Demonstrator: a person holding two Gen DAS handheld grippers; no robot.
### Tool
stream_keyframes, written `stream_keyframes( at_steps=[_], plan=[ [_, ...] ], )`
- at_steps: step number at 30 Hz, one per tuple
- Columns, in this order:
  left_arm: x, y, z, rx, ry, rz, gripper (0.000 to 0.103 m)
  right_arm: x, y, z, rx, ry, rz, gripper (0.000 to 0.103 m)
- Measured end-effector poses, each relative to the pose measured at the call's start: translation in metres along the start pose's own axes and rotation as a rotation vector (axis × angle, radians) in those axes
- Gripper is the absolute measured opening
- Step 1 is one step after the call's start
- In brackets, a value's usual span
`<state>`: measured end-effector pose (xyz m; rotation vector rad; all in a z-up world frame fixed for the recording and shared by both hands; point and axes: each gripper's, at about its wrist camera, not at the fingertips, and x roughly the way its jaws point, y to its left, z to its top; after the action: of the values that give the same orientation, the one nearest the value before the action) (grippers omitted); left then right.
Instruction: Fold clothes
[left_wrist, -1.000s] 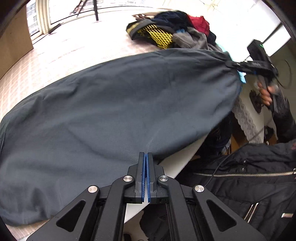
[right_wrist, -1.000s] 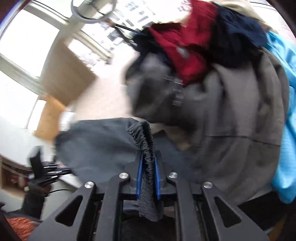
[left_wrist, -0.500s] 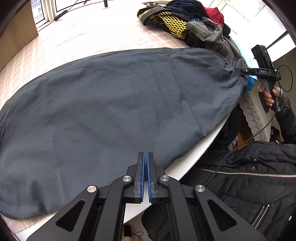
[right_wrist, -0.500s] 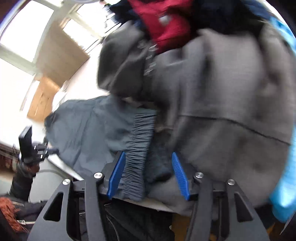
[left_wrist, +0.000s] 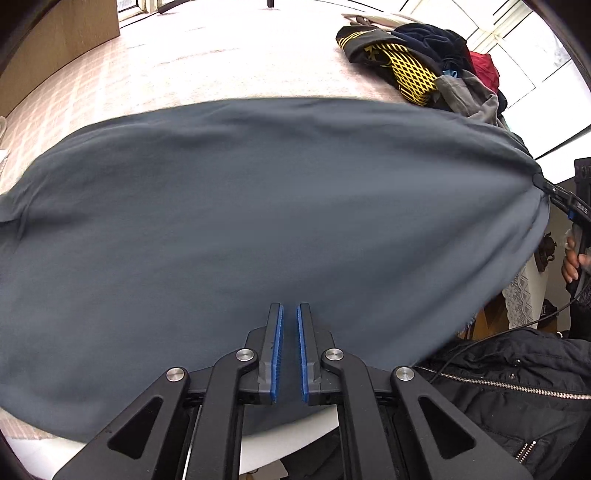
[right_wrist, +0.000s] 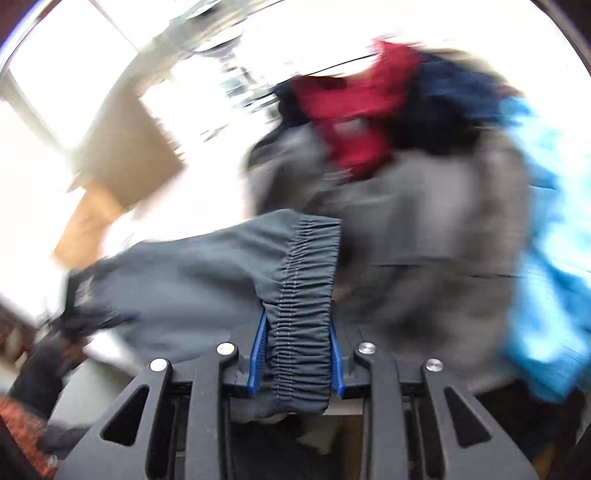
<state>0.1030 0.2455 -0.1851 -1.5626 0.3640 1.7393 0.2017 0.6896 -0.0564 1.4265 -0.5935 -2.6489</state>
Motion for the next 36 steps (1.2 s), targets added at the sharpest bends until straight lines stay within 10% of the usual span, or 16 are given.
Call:
stream_keyframes(
  at_steps=[6,16,25,36],
  plan=[
    [-0.015,0.016,-0.006,-0.058,-0.05,0.005,0.012,0.042,-0.001,-0.004,0.008,0.155,-0.105,0.035],
    [-0.108,0.117,-0.1,-0.36,-0.194,0.171,0.025,-0.039,0.023,0.048,-0.016,-0.006,-0.067,0.041],
    [-0.185,0.292,-0.154,-0.615,-0.286,0.395,0.031,0.038,0.195,0.058,-0.334,0.105,0.09,0.041],
    [-0.182,0.432,-0.079,-0.41,-0.233,0.361,0.044,0.176,0.376,0.058,-0.593,0.286,0.104,0.042]
  ],
)
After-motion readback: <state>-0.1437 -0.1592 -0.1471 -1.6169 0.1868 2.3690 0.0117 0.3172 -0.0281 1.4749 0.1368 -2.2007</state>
